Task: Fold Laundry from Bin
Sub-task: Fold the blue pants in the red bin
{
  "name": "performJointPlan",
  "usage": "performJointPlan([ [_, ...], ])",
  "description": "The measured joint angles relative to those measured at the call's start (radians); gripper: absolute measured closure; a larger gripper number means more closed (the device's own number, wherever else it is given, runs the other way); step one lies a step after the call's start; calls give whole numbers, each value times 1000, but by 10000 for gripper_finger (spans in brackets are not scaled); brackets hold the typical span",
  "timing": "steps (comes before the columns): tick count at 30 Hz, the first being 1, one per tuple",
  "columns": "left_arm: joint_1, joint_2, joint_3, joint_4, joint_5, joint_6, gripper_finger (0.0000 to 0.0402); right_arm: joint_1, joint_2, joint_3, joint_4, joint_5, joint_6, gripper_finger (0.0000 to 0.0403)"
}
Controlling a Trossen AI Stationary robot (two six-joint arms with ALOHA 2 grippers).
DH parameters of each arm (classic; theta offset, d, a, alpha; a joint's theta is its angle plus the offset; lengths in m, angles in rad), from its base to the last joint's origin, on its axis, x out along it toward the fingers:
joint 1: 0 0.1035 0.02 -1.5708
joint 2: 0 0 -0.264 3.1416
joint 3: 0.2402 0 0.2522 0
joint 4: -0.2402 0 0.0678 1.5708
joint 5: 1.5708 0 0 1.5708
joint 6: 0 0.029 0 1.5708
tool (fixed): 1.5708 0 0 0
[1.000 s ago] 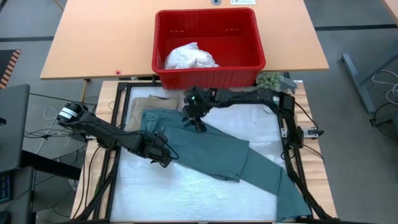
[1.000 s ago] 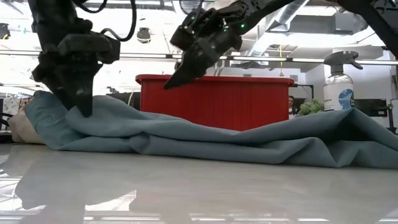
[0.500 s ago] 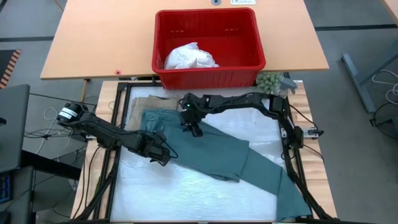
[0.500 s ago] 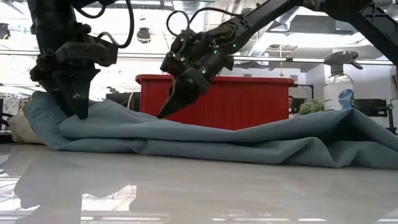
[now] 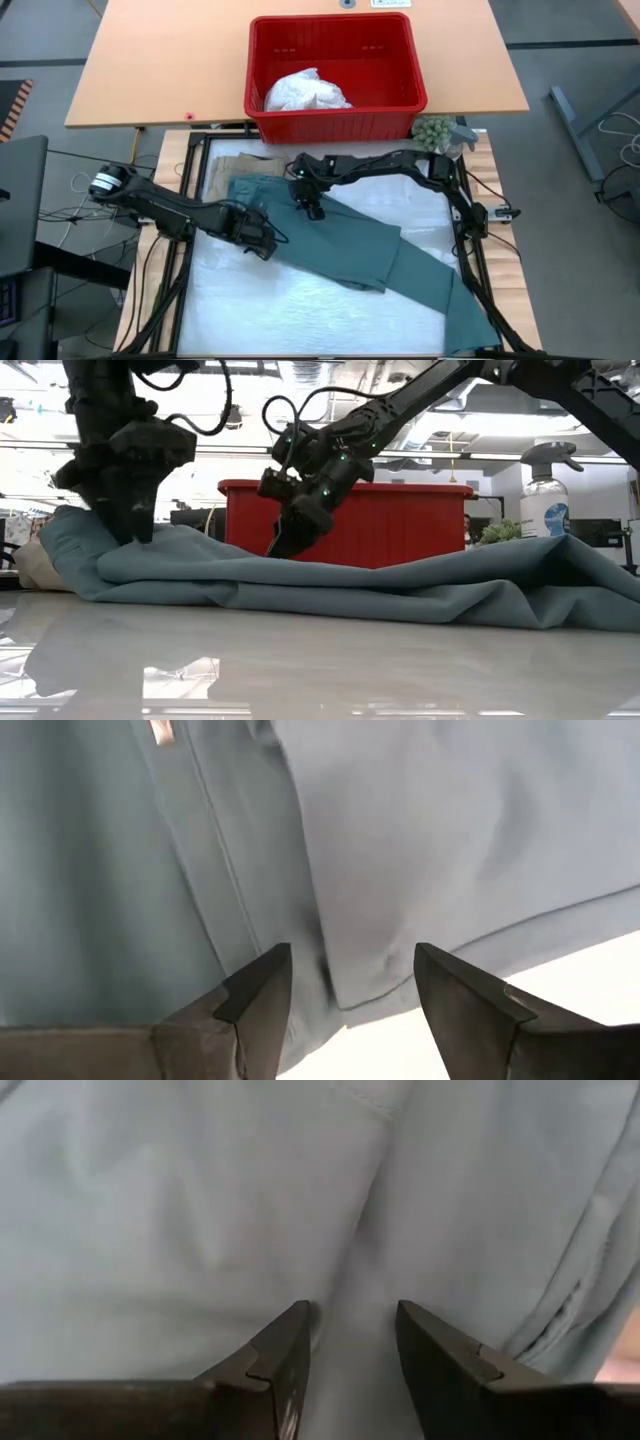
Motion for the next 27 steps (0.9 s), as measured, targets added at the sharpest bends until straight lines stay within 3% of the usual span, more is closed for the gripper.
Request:
performJointPlan([
  [5,24,-12,60,-49,-21,38,201,0,3,0,-2,13,16,229],
  [9,15,-15,149,-30,-146,63,201,-7,-26,-2,-8,13,17,227],
  [14,-23,-16,188,251,-356,223,201,-29,-113,30,-79,18,19,222],
  [17,-29,0,167,405,-369,333,201,-47,-168,50,-247,17,20,221],
  [22,-37,44,154,440,-365,400,201,-47,-323,68,-686,-70,83,221],
  [27,-39,81,154,455,-311,451,201,75,-407,64,-1008,-137,270,221],
])
